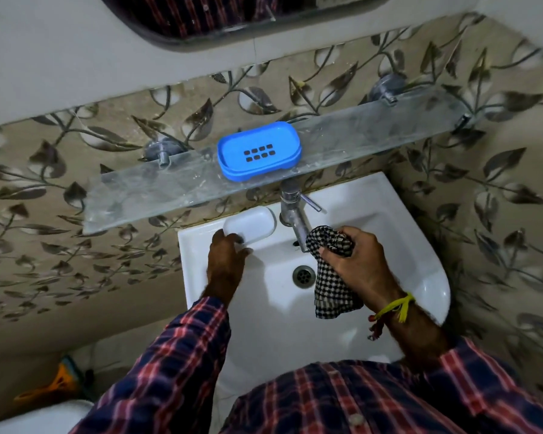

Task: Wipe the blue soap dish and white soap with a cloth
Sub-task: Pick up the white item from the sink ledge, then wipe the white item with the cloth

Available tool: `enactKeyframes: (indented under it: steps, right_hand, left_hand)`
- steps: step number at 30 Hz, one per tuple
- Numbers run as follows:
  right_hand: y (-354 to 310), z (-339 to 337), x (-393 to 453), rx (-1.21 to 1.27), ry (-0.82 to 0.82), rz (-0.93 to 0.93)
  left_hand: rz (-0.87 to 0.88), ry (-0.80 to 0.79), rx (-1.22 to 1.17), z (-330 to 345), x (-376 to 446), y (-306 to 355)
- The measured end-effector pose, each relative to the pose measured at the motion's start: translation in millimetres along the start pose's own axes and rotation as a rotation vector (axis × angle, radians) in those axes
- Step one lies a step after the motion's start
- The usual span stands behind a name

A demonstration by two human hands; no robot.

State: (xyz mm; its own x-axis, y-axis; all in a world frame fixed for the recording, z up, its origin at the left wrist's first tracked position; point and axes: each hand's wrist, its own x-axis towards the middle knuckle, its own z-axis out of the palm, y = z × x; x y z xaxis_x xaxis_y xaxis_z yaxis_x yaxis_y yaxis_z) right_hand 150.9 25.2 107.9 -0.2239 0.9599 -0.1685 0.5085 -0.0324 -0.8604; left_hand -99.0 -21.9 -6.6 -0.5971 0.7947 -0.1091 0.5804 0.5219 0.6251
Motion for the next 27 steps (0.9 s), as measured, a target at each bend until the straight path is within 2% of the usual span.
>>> enactKeyframes:
  steps: [4,9,12,14,16,19,22,24,27]
  right_hand:
    - [2,4,-5,-0.031,-0.012,-0.006]
    - [0,5,-6,-0.036,-0.005,-0.030]
    - [-1,3,-7,-0.031,0.023,-0.039]
    - [1,2,-8,-0.015,0.033,-0.038]
    - [3,1,-11,0.013,0.019,-0.036]
    - [5,-1,-13,0.024,0.000,-0.045]
    - [7,-4,-14,-0.032,-0.012,-0.081]
    - [9,-8,-14,-0.059,-0.032,-0.108]
    - [13,-13,-15,-0.081,-0.076,-0.147]
  left_hand:
    - [-0.023,0.028,-0.093,-4,4,-6]
    - [-0.073,-0.012,-0.419,-20,-23,1]
    - [-0.026,-0.005,-0.440,-27,-49,5]
    - [0.008,0.004,-0.336,-33,-60,14]
    - [0.094,-0.063,-0.170,-40,-64,29]
    - [0.368,-0.188,0.227,-43,-71,53]
    - [0.676,-0.235,0.673,-34,-81,71]
    - [0.757,-0.218,0.778,-29,-86,78]
    - [0.752,-0.172,0.702,-28,-92,78]
